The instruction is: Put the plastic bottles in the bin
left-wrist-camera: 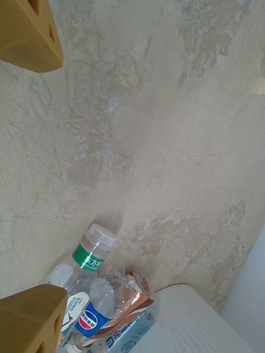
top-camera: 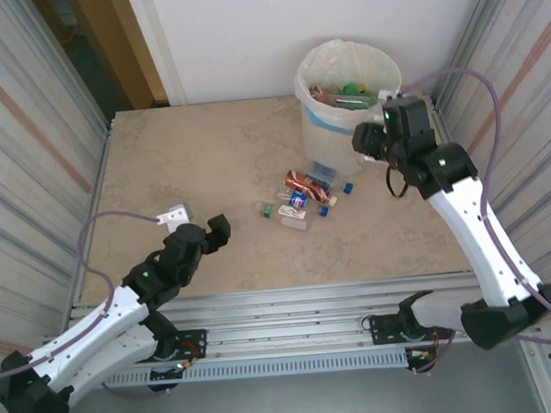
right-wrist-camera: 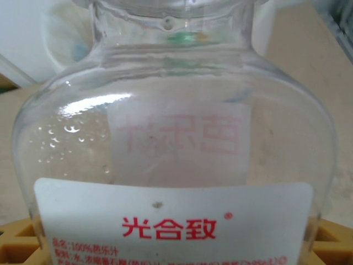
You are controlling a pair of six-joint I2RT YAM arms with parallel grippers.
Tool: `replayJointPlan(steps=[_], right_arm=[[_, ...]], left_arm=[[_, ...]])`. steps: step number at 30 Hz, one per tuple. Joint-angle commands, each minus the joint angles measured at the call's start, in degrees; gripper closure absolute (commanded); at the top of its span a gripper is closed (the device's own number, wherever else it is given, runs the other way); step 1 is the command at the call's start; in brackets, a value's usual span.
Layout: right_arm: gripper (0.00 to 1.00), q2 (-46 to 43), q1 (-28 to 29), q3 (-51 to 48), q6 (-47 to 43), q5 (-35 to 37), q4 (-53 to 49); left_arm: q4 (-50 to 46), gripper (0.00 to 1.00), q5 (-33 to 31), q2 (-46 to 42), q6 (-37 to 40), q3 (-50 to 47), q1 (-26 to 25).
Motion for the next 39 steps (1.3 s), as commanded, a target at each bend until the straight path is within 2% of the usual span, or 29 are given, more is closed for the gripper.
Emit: replayJointPlan(steps=[1,9,19,28,34,39], right_arm=[[0.74,4.9,-1.5,7.5,-2.9,-2.9,3.5],[0.73,18.9,-7.0,22.5,2.6,-12.4,8.1],[0.73,33.6,-10.4,36.1,10.7,-12.2,12.1],[0.72,45.5,-10.4,47.4,14.1,-15.0,11.7],[0.71,48.9,-10.3,49.0,15.6,-17.0,10.9],[0.64,50.1,-9.2,49.0,15.7,-17.8,10.6]], left_arm=[[2.1,0.01,0.8,0.4,-0.1,1.4,0.3],[-0.1,0.01,1.7,-0.6,0.7,2.7,0.4],[-1.1,0.01,1.8,-2.2,0.6,1.7,0.4],[-1.6,0.01,2.4,-3.0,1.1,2.1,0.5],[-1.4,0.01,2.4,-2.9,0.9,1.9,0.4],[-1.3,0.01,2.2,-3.0,1.0,1.8,0.5]])
